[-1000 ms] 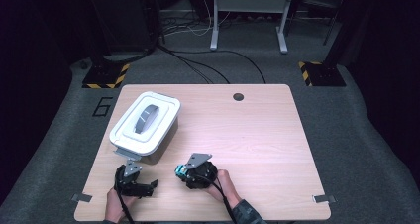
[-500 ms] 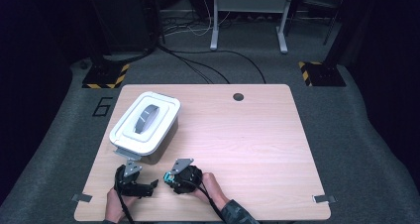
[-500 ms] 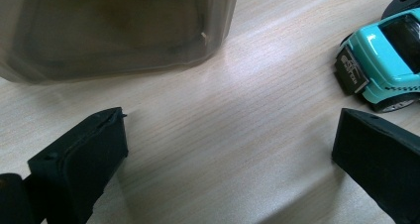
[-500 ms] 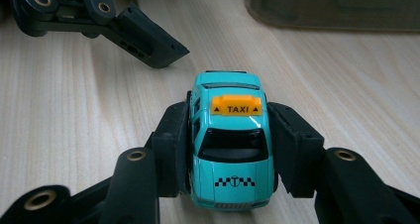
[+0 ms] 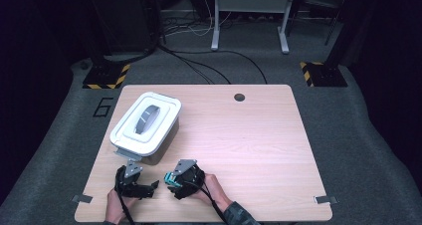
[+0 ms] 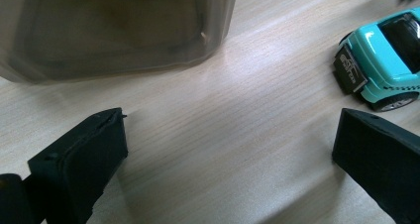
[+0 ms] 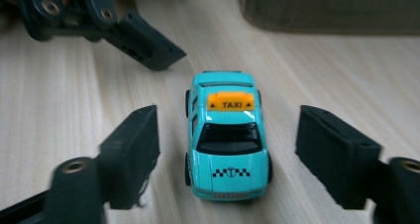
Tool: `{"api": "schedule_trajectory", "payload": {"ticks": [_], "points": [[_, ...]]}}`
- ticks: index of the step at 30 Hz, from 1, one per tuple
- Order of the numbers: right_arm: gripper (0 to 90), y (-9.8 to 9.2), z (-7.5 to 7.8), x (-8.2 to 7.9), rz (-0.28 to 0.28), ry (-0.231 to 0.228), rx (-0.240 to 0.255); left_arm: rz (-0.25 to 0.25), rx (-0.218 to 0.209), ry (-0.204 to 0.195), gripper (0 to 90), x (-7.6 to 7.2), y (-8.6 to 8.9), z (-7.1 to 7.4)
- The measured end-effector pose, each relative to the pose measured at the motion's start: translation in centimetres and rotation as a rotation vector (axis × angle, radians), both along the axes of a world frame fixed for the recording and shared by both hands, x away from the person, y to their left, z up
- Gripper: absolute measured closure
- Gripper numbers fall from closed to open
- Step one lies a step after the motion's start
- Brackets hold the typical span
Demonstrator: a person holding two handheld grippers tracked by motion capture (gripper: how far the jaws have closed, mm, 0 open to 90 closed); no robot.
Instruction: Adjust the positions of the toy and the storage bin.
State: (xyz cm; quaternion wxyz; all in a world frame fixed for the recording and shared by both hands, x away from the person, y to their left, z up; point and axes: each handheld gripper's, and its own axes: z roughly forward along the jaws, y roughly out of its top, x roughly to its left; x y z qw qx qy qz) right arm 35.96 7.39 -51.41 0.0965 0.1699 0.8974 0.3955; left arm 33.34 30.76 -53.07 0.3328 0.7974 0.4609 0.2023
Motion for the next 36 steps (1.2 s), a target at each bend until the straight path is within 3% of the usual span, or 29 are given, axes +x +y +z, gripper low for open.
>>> {"api": "schedule_trajectory", "payload": {"ticks": [3, 6, 10, 11, 12, 13, 16, 17, 18, 24, 30, 33, 36], "points": [[17.1, -0.7, 0.6, -0.1, -0.002, -0.002, 0.027, 0.003, -0.009, -0.003, 0.0, -0.2, -0.1, -0.1], [12.4, -3.0, 1.6, -0.3, -0.040, 0.020, 0.072, -0.013, -0.013, 0.025, 0.0, -0.6, 0.2, 0.1], [8.5, -6.2, 2.2, -0.3, -0.134, 0.016, 0.084, -0.041, 0.000, 0.041, 0.0, -1.0, 0.3, 0.4], [8.5, -6.2, 2.2, -0.3, -0.134, 0.016, 0.084, -0.041, 0.000, 0.041, 0.0, -1.0, 0.3, 0.4], [6.9, -8.0, 2.2, -0.2, -0.179, 0.024, 0.086, -0.062, 0.007, 0.052, 0.0, -1.2, 0.5, 0.7], [6.6, -8.9, 2.1, -0.2, -0.198, 0.023, 0.082, -0.049, -0.013, 0.050, 0.0, -1.3, 0.4, 0.7], [5.9, -11.6, 1.7, 0.0, -0.272, 0.034, 0.085, -0.055, -0.007, 0.042, 0.1, -1.5, 0.5, 1.0], [5.9, -11.6, 1.7, 0.0, -0.272, 0.034, 0.085, -0.056, -0.010, 0.038, 0.1, -1.5, 0.5, 1.2], [5.5, -13.3, 1.4, 0.0, -0.325, 0.037, 0.070, -0.067, -0.007, 0.037, 0.2, -1.6, 0.7, 1.8], [3.7, -17.8, -0.1, 0.5, -0.453, 0.053, 0.045, -0.073, -0.018, 0.025, 0.3, -1.9, 1.0, 3.4], [2.7, -20.4, -1.3, 1.8, -0.543, 0.061, 0.008, -0.089, -0.047, 0.022, 0.0, -2.0, 1.2, 5.7], [2.9, -20.6, -1.3, 2.1, -0.567, 0.033, -0.007, -0.107, -0.057, 0.012, 0.0, -2.1, 1.2, 6.8], [2.7, -20.8, -1.4, 2.5, -0.579, 0.057, -0.007, -0.116, -0.064, 0.016, 0.0, -2.2, 1.2, 7.4]]}}
